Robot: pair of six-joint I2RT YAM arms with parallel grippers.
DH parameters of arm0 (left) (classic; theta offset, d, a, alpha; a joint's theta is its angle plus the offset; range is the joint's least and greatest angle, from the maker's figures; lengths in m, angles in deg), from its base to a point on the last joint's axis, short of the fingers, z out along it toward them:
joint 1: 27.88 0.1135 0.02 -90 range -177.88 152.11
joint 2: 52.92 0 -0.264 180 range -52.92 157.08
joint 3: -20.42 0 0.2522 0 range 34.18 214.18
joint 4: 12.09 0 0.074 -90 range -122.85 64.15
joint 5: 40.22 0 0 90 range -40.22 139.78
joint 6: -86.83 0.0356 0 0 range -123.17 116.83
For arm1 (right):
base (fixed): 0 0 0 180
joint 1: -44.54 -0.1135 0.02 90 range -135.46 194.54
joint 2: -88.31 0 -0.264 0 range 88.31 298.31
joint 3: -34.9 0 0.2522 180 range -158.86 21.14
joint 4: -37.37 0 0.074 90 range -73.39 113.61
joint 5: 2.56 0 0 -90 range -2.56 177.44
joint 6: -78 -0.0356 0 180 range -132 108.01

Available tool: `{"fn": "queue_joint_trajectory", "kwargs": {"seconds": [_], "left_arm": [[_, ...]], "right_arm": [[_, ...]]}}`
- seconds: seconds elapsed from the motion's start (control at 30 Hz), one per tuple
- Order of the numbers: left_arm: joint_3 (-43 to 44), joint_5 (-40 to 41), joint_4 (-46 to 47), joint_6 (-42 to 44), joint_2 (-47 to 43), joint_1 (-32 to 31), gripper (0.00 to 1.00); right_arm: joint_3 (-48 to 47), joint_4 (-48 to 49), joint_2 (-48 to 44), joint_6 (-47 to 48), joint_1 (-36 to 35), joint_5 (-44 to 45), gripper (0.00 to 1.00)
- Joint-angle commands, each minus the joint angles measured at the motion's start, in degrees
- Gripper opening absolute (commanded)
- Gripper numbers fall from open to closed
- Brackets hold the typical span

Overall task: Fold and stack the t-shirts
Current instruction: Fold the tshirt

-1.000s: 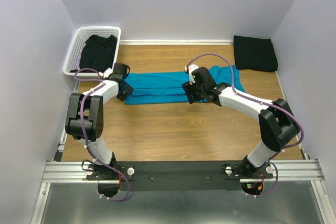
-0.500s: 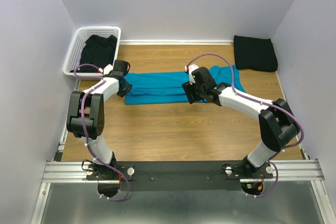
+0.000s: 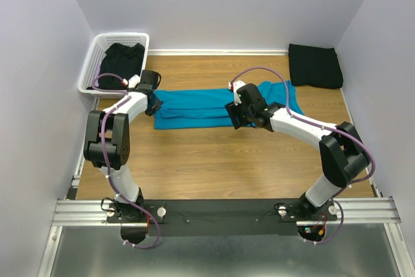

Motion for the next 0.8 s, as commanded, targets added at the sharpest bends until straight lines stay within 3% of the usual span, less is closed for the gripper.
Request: {"fn": "queue_joint_trajectory", "kwargs": {"seconds": [0.0,0.27,0.47,0.77], "left_arm": [[3.6,3.3,-1.3,1.9,-0.2,-0.1,0.00],[7.2,2.7,-3.9,3.6,2.3,-0.2,0.00],[1.3,2.3,-1.6,1.7,-1.2,-0.1,0.27],[-4.1,-0.4,4.1,2.6,-1.7,0.7,0.41]], "right_arm": [[-0.7,0.2,0.7,-0.2,0.1,0.7,0.71],[-7.1,1.0,6.0,4.3,0.2,1.0,0.71],[-7.2,1.0,6.5,3.6,0.2,-0.7,0.71],[-4.1,1.0,4.7,3.0,0.1,-0.6,0.71]]}}
